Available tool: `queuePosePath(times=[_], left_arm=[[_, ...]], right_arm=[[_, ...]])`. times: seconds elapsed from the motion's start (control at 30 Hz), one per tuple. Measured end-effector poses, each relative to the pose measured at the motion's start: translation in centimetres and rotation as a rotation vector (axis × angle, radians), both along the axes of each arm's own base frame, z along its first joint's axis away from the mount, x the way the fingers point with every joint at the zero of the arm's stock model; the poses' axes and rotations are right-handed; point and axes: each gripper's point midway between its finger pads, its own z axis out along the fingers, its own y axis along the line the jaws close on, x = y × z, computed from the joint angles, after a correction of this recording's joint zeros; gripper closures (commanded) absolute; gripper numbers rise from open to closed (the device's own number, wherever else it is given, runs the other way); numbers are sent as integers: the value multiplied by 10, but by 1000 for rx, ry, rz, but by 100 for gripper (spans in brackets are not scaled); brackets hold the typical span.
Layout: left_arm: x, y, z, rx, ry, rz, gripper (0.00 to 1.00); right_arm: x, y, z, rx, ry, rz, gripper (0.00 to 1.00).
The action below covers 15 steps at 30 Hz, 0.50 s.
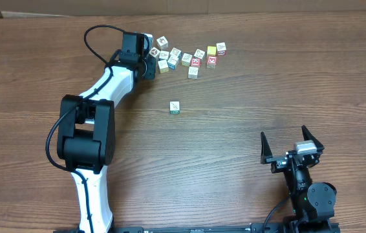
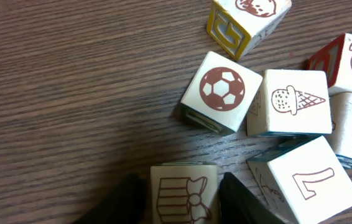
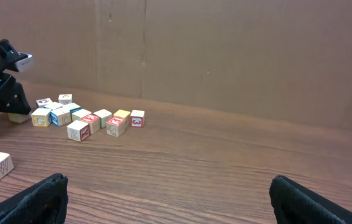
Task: Form a horizontal line
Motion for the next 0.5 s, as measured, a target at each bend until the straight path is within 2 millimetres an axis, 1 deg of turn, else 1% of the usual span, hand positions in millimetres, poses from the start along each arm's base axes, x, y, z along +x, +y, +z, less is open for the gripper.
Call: queuePosePath(times=[0.03, 0.17, 0.23, 0.4, 0.5], left_arm=[[0, 0, 0, 0, 0, 0, 55], [0, 0, 0, 0, 0, 0, 53], [0, 0, 0, 0, -1, 0, 55], [4, -1, 1, -6, -19, 2, 68], [4, -1, 2, -5, -21, 1, 70]], right_arm=[[0, 0, 0, 1, 0, -1, 0], [0, 0, 0, 1, 0, 0, 0], [0, 0, 0, 1, 0, 0, 0], [0, 0, 0, 1, 0, 0, 0], [0, 0, 0, 1, 0, 0, 0]])
